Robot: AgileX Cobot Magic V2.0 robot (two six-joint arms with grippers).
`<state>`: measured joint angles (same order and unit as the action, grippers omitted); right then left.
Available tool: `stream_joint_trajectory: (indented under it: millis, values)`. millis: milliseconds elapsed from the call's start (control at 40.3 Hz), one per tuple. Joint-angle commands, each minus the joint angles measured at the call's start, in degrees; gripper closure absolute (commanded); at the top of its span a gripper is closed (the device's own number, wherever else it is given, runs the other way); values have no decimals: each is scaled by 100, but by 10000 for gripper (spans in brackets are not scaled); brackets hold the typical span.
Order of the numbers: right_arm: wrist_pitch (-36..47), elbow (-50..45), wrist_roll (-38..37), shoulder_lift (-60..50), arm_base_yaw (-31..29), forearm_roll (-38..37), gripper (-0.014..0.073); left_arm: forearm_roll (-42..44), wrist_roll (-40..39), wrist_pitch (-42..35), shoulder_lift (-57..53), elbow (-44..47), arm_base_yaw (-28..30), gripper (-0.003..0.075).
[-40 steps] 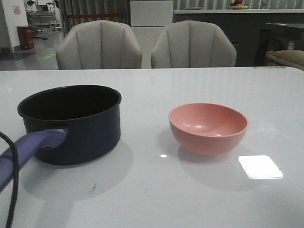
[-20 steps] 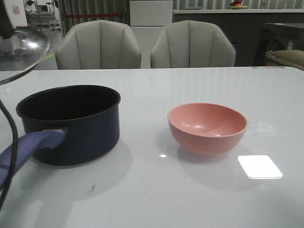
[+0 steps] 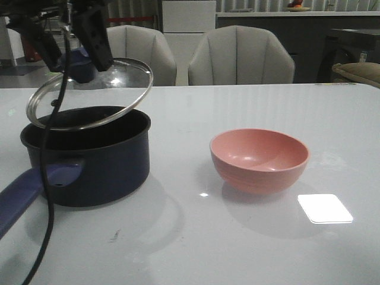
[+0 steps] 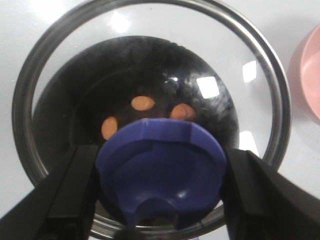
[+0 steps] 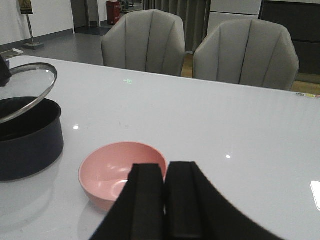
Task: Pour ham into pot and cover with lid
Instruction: 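Lower the lid onto the saucepan and release it with the left gripper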
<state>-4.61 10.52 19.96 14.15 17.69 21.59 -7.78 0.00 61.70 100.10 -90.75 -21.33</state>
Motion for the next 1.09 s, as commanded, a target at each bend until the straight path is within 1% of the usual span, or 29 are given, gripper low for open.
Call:
stream_joint_trajectory:
  millis: [0,124,223,447,695,893,992,1067]
  values:
    - [461,159,7,44,5,-5,452,-6,0,169,-32,-511,-40,445]
    - [461,159,7,44,5,-5,452,27,0,455,137,-751,-30,445]
    - [461,159,7,44,5,-5,452,41,0,476,212,-837,-30,445]
    - [461,159,7,44,5,-5,452,260,0,770,336,-838,-30,445]
    - [461,159,7,44,5,-5,452,329,0,712,397,-838,-30,442]
    - [461,159,7,44,5,-5,452,314,0,631,537,-838,-30,407]
    - [461,159,7,44,5,-5,452,314,0,615,587,-838,-30,367]
    - [461,159,7,44,5,-5,452,314,0,626,642,-838,-30,315]
